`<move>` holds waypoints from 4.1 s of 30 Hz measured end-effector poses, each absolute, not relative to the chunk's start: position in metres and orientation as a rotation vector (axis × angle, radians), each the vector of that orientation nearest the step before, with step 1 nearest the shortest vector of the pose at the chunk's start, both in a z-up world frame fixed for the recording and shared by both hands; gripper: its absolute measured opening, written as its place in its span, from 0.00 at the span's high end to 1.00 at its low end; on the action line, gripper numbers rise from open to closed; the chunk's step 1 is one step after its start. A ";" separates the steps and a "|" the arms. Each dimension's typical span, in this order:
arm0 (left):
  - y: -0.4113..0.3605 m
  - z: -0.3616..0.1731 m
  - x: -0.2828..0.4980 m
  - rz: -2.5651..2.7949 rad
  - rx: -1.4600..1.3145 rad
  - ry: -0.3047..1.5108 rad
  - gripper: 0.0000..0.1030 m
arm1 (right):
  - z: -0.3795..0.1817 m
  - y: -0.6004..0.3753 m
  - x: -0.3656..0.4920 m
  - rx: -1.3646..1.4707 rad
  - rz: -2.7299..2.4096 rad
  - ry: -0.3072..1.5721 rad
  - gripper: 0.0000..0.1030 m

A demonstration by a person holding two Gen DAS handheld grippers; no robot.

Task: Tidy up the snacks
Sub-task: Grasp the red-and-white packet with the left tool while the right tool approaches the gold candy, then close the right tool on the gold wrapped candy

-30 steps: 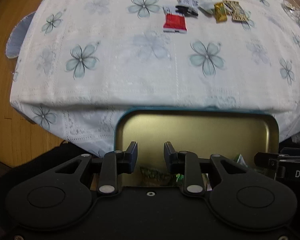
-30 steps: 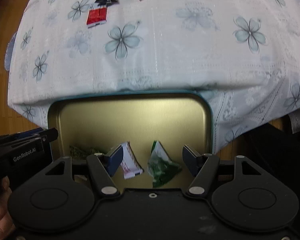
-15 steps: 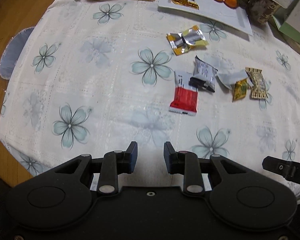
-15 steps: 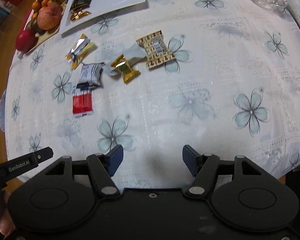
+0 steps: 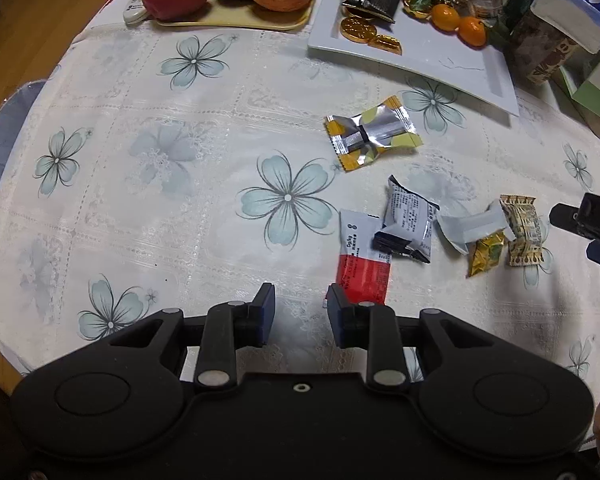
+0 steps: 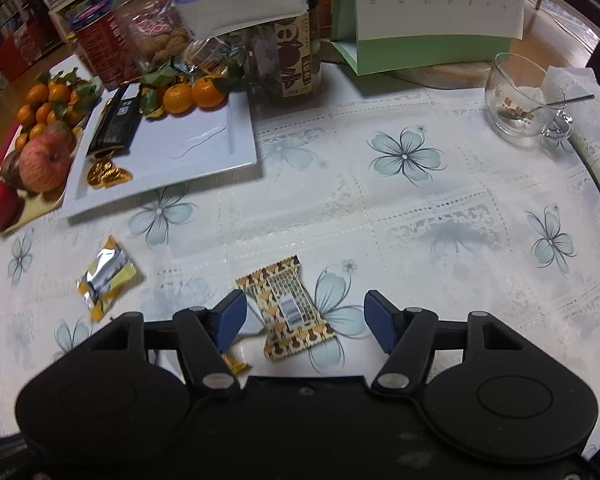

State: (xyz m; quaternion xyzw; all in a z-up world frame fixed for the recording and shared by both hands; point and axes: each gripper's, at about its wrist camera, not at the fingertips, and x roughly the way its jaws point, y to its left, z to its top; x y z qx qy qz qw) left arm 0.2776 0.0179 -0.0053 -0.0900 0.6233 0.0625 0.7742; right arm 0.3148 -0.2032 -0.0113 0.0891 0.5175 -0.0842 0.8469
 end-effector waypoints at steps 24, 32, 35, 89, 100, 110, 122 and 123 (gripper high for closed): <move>0.025 -0.014 0.279 0.134 -0.240 1.405 0.64 | -0.068 -0.206 0.312 0.097 -0.180 1.222 0.46; 0.031 -0.013 0.275 0.134 -0.256 1.401 0.64 | -0.051 -0.219 0.273 0.155 -0.164 1.243 0.47; 0.033 -0.013 0.274 0.135 -0.262 1.403 0.64 | -0.035 -0.213 0.281 0.205 -0.180 1.162 0.46; -0.037 -0.043 0.293 0.021 -0.043 1.272 0.59 | -0.025 -0.225 0.246 0.229 0.002 1.343 0.46; -0.015 -0.048 0.299 0.075 -0.178 1.317 0.59 | -0.046 -0.196 0.233 0.130 0.113 1.402 0.46; -0.033 -0.049 0.298 0.053 -0.100 1.295 0.56 | -0.062 -0.191 0.236 0.085 0.096 1.418 0.46; -0.038 -0.051 0.300 0.050 -0.075 1.303 0.60 | -0.062 -0.174 0.234 -0.027 0.105 1.381 0.79; -0.037 -0.051 0.299 0.044 -0.083 1.308 0.60 | -0.061 -0.173 0.233 -0.035 0.104 1.379 0.79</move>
